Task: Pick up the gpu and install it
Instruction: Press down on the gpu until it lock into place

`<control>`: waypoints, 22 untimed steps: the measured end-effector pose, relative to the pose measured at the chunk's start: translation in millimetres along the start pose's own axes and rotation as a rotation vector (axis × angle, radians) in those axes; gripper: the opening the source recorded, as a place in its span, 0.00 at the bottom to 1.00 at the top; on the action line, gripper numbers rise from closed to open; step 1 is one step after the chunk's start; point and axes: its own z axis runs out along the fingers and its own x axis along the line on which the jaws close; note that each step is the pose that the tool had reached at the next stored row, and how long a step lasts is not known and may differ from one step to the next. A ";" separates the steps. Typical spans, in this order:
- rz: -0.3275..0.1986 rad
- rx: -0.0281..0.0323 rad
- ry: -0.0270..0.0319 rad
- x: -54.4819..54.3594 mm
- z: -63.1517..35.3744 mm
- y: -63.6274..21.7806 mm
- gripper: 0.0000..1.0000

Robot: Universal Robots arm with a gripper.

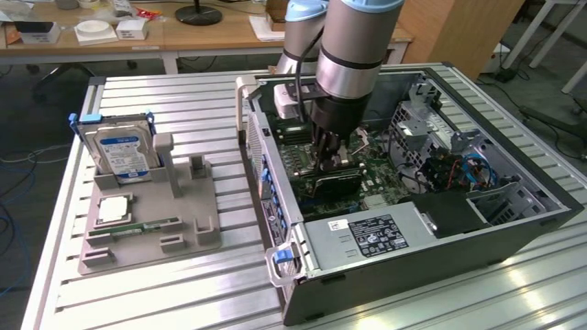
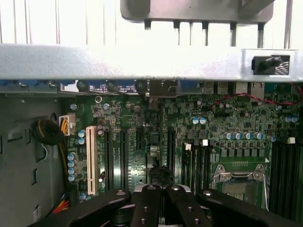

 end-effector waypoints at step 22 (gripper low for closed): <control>0.000 -0.0007 0.0002 -0.4 10.1 18.9 0.10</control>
